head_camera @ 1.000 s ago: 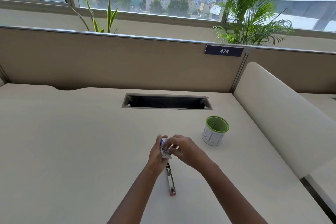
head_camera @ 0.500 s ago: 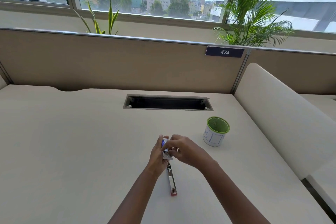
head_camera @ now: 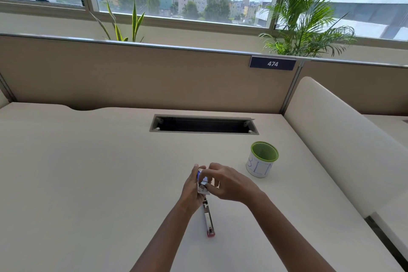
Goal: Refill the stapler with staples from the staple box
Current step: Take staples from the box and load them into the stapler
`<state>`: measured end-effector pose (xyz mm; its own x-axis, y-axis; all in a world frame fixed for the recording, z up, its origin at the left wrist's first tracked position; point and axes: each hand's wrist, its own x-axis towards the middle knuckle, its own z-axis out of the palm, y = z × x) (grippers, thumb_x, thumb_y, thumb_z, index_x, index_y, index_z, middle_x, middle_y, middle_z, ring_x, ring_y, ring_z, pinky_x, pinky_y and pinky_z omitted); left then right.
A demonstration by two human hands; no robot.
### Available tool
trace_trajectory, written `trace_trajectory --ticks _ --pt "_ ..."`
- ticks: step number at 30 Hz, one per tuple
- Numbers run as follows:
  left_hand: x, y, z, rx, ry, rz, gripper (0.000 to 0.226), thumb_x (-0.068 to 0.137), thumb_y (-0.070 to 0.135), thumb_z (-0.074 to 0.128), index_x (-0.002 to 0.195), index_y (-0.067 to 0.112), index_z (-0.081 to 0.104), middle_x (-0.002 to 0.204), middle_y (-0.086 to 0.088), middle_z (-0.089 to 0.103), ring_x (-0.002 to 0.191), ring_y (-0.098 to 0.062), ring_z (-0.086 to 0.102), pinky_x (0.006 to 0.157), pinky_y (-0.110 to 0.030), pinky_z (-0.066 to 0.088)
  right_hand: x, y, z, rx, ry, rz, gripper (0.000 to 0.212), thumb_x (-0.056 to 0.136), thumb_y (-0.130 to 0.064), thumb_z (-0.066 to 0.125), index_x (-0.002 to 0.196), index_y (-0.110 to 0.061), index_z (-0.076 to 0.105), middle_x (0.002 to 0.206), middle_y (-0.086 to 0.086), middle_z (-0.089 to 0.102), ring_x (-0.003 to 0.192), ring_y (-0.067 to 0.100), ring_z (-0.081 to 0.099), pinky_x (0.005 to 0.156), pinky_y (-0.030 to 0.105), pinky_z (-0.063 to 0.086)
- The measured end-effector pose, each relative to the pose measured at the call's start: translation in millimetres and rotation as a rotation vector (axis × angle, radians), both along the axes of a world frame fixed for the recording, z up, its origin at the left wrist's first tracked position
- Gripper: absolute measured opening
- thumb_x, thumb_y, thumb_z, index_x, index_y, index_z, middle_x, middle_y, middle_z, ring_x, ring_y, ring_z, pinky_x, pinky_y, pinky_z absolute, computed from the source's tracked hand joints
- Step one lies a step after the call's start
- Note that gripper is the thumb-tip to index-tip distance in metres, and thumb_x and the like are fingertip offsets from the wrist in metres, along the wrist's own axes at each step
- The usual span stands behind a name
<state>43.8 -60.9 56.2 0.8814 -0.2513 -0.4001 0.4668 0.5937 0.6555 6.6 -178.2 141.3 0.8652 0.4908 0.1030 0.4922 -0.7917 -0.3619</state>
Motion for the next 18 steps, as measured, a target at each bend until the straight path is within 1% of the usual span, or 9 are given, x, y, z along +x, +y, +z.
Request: trace_trajectory --ticks 2,5,8,11,12,14,16,18 --pt "-0.1 1.1 -1.6 0.006 0.013 0.004 0.03 0.097 0.035 0.041 0.088 0.014 0.06 0.059 0.001 0.069 0.048 -0.008 0.066 0.042 -0.015 0.049 0.1 -0.6 -0.9 0.0 0.012 0.007 0.018 0.087 -0.017 0.055 0.104 -0.018 0.061 0.099 0.009 0.061 0.072 0.017 0.054 0.065 0.024 0.041" --pt "-1.2 0.8 -1.1 0.023 0.015 -0.006 0.031 0.097 0.036 0.041 0.089 0.013 0.06 0.07 -0.005 0.061 0.046 -0.009 0.062 0.041 -0.016 0.046 1.5 -0.2 0.0 0.003 0.031 0.009 0.019 0.085 -0.014 0.058 0.103 -0.017 0.064 0.1 0.009 0.063 0.072 0.013 0.053 0.066 0.023 0.042" --pt "-3.6 -1.1 0.2 0.036 0.002 -0.03 0.031 0.097 0.035 0.04 0.089 0.012 0.06 0.077 -0.007 0.059 0.05 -0.01 0.061 0.043 -0.017 0.046 3.5 1.1 2.8 0.004 0.054 -0.005 0.019 0.083 -0.007 0.059 0.1 -0.013 0.065 0.098 0.012 0.064 0.077 0.021 0.06 0.066 0.025 0.044" --pt "-6.0 -0.5 1.9 0.049 0.01 -0.038 0.033 0.098 0.035 0.038 0.089 0.012 0.06 0.078 -0.006 0.061 0.054 -0.009 0.064 0.047 -0.017 0.05 2.9 4.2 4.2 -0.005 0.047 0.005 0.019 0.084 -0.007 0.057 0.1 -0.009 0.064 0.095 0.015 0.064 0.079 0.026 0.061 0.068 0.03 0.049" --pt "-6.2 -0.3 2.4 0.061 0.005 -0.043 0.033 0.098 0.035 0.038 0.09 0.011 0.06 0.076 -0.005 0.062 0.054 -0.009 0.064 0.048 -0.017 0.05 2.2 5.0 4.0 -0.01 0.038 0.002 0.019 0.084 -0.007 0.055 0.101 -0.008 0.063 0.096 0.015 0.064 0.08 0.027 0.061 0.069 0.034 0.051" --pt "-6.4 -0.3 3.8 0.074 -0.009 -0.05 0.034 0.098 0.034 0.038 0.087 0.01 0.06 0.062 -0.002 0.064 0.051 -0.008 0.062 0.046 -0.017 0.049 0.8 5.4 2.9 -0.028 0.018 -0.014 0.021 0.085 -0.006 0.052 0.103 -0.005 0.061 0.097 0.017 0.063 0.082 0.031 0.06 0.072 0.041 0.052" --pt "-6.4 -0.6 4.9 0.078 -0.017 -0.049 0.035 0.098 0.033 0.038 0.083 0.01 0.059 0.052 0.0 0.062 0.045 -0.007 0.06 0.042 -0.017 0.047 -0.2 4.8 2.1 -0.029 0.011 -0.021 0.023 0.086 -0.006 0.051 0.107 -0.004 0.06 0.099 0.017 0.062 0.083 0.031 0.06 0.073 0.042 0.053" --pt "-6.6 -0.3 5.5 0.067 -0.023 -0.047 0.036 0.099 0.033 0.038 0.081 0.01 0.059 0.05 0.0 0.061 0.043 -0.007 0.06 0.041 -0.016 0.046 -0.7 4.2 2.0 -0.003 0.012 -0.021 0.024 0.087 -0.006 0.051 0.11 -0.005 0.06 0.099 0.017 0.061 0.083 0.029 0.06 0.075 0.041 0.053"
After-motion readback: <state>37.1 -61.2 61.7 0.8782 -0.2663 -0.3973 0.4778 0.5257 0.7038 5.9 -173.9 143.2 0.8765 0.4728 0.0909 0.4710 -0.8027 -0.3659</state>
